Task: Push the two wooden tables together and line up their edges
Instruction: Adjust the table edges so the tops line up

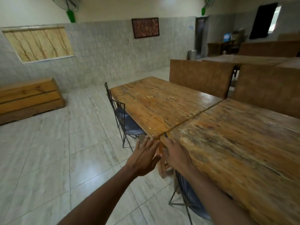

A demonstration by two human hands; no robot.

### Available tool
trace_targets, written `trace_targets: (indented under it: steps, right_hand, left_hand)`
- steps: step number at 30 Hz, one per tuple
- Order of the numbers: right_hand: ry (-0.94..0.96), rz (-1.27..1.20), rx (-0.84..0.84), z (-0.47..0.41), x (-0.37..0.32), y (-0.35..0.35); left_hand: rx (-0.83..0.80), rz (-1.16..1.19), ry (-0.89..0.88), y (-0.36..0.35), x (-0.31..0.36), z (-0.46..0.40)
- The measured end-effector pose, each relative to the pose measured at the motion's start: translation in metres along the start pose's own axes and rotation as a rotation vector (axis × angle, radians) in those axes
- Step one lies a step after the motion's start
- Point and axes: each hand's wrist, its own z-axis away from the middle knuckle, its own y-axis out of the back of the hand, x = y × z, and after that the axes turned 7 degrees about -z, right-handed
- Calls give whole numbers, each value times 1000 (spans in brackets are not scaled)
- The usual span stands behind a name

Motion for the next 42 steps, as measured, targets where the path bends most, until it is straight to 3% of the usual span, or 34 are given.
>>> trace_targets:
  steps: [8, 15, 18, 23, 25, 32, 42]
  right_hand:
    - [-52, -130, -34, -176, 12, -84]
    - [-389, -201, -14, -286, 54, -188]
    - [-579, -154, 23, -330, 83, -219]
    - [-809, -56, 307, -365, 141, -234]
    - [-825, -3, 349, -367, 163, -237]
    - [-808, 133, 420, -369, 179, -255]
    - [-831, 149, 406, -372, 180, -258]
  left_hand:
    - [-115, 30, -49, -54, -120, -149]
    - [-289, -34, -287, -159, -198, -288]
    - [-348, -36, -471, -211, -219, -343]
    - [-298, 34, -692, -278, -235, -393]
    - [-267, 44, -731, -297, -236, -401]
    - [-107, 183, -810, -336, -236, -415]
    - [-123, 171, -840, -342, -220, -444]
